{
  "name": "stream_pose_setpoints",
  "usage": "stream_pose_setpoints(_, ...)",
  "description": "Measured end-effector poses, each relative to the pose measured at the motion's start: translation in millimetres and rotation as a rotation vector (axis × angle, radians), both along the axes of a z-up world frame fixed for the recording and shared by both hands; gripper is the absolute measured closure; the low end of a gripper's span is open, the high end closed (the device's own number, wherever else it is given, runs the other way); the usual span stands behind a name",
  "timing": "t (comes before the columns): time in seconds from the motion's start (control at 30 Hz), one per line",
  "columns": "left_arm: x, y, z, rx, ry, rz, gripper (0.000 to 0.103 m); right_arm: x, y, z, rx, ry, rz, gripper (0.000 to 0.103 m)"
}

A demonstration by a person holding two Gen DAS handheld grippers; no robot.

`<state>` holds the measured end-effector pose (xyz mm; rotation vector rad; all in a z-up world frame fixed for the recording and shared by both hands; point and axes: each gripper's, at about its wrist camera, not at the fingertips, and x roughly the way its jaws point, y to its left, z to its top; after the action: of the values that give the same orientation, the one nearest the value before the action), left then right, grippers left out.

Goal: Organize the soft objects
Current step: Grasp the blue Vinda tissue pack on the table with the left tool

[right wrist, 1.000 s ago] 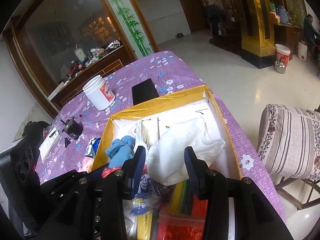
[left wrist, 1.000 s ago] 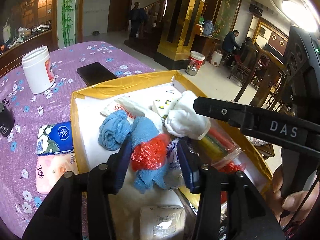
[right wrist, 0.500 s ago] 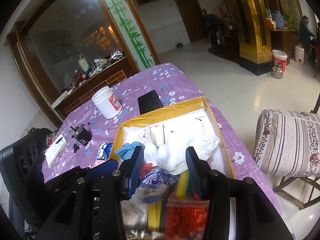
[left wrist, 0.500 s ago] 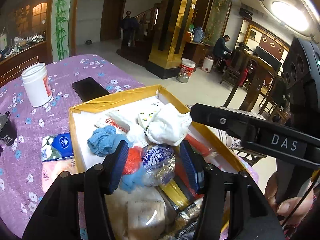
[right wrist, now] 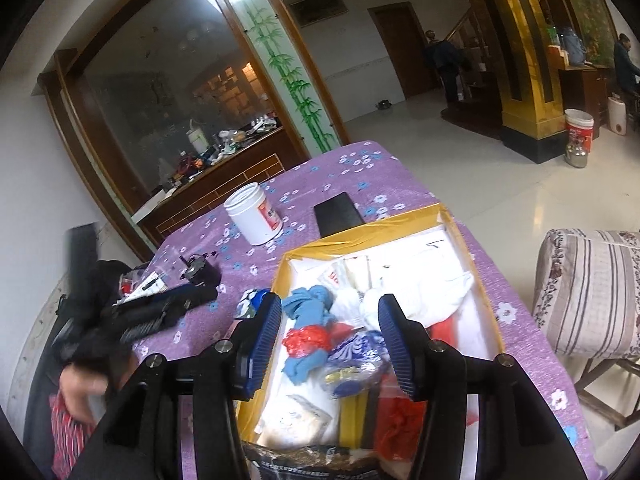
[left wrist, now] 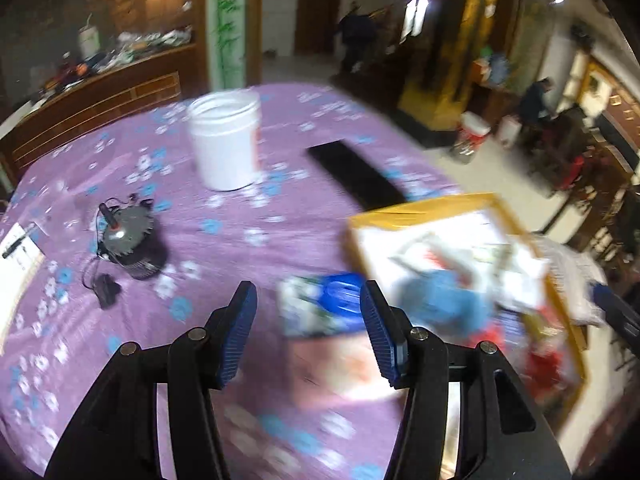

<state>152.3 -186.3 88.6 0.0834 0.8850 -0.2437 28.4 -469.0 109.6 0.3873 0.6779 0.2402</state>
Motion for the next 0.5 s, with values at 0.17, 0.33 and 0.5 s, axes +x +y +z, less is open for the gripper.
stream_pose_setpoints(0.17,58.8,-3.2,-39.1,0.047,0.111,0.036,0.051,-1.5,6.0,-0.7,-0.005,0.004,0.014,0.049)
stream_pose_setpoints(0.33,79.9,-17.2,-58.5,0.096,0.154,0.003,0.051,-6.8,6.9,-1.7,-0.026,0.007,0.009,0.048)
stream_pose_setpoints(0.5,65.3,-21.6,-66.3,0.158,0.176,-0.077,0.051,-6.2,5.7,-6.7,-0.021,0.018,0.008,0.047)
